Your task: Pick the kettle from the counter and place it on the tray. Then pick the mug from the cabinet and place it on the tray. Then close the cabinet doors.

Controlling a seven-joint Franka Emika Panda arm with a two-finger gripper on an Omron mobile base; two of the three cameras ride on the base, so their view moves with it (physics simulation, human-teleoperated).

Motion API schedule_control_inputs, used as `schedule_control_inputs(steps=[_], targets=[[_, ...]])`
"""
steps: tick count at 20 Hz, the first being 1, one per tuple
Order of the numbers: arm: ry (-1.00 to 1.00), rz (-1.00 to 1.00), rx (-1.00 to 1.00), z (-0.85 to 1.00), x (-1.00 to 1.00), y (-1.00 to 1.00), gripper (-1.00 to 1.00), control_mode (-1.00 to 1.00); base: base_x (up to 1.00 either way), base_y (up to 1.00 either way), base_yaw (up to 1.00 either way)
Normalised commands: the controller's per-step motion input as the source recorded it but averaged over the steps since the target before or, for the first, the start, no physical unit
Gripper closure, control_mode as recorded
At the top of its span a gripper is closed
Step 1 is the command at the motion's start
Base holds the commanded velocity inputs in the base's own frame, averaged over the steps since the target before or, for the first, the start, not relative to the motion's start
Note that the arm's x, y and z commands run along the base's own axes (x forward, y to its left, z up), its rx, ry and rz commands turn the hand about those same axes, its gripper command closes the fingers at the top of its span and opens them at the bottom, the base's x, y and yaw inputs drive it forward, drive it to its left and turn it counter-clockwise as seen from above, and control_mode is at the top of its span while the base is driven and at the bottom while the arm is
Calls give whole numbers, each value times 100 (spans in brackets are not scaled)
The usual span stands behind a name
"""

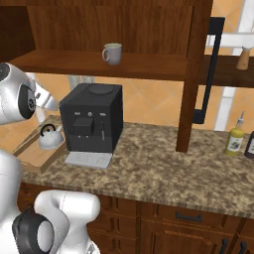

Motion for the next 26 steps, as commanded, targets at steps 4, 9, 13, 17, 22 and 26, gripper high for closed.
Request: schedule_control_inputs(steps=[4,9,13,17,22,26], targets=[[-21,3,0,100,-2,-73,-100,-100,0,0,0],[-9,0,0,97,0,-58,-100,-100,0,0,0],[0,-9,-3,26,13,-54,-100,-100,0,0,0],[0,-6,-8,-6,37,-31,-100,-100,0,0,0],[0,0,-2,-3,37,-21,-100,-100,0,0,0],[0,0,0,6,54,-22,-100,-100,0,0,0]])
